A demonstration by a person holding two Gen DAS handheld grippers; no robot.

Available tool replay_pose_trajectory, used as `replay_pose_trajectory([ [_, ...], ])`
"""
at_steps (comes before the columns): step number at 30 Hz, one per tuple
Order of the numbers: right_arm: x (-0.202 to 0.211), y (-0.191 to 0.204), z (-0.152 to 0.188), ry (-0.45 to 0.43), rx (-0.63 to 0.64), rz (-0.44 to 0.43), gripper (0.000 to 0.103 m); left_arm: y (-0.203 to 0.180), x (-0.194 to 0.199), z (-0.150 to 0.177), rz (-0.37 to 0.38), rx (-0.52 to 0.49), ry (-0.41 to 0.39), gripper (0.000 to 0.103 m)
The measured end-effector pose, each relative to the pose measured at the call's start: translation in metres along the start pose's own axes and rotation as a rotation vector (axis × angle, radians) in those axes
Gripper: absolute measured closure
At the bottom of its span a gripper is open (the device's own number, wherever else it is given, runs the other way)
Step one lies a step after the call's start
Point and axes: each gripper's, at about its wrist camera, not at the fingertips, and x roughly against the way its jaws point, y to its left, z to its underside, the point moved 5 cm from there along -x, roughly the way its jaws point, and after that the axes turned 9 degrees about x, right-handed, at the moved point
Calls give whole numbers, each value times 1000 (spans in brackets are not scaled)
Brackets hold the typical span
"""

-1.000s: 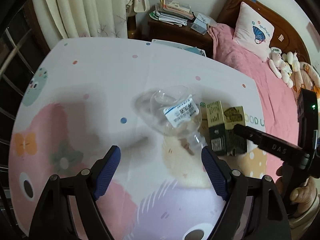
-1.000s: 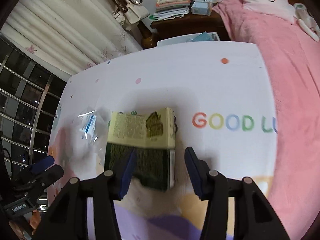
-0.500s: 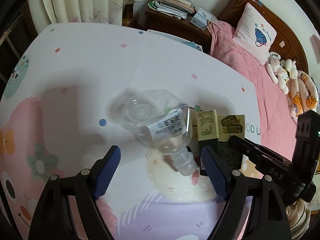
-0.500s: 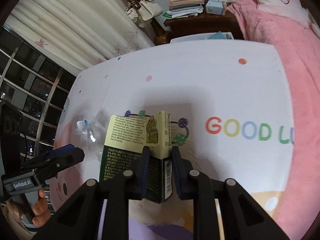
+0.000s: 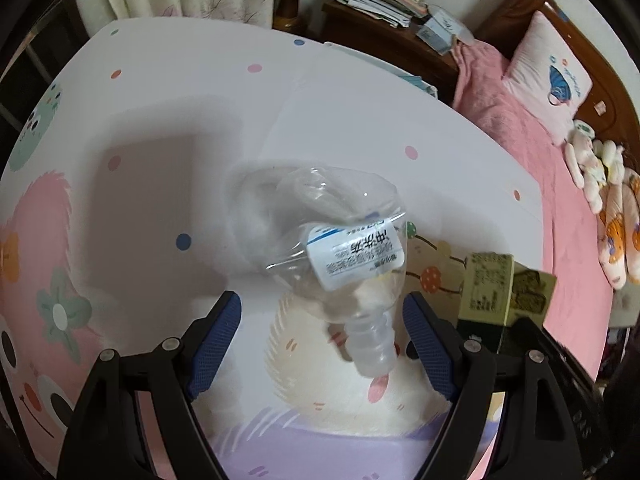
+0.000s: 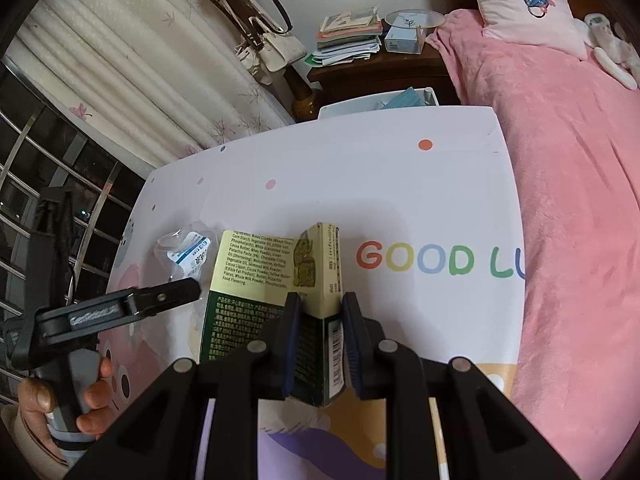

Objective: Collect trash
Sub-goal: 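Grasp the green tea box with the right tool while the left tool grasps the clear bottle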

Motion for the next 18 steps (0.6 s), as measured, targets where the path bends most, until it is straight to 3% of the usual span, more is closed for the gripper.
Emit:
replay_pose_trajectory([
  [13, -4, -4, 3, 4, -17, -23, 83, -11, -26, -11, -55, 43, -4, 22],
  [16, -6, -1, 5, 8, -15, -33, 83, -14, -25, -10, -71, 19, -24, 40],
  [18, -5, 1, 8, 8, -12, -43, 83, -14, -23, -8, -48, 4, -28, 44],
])
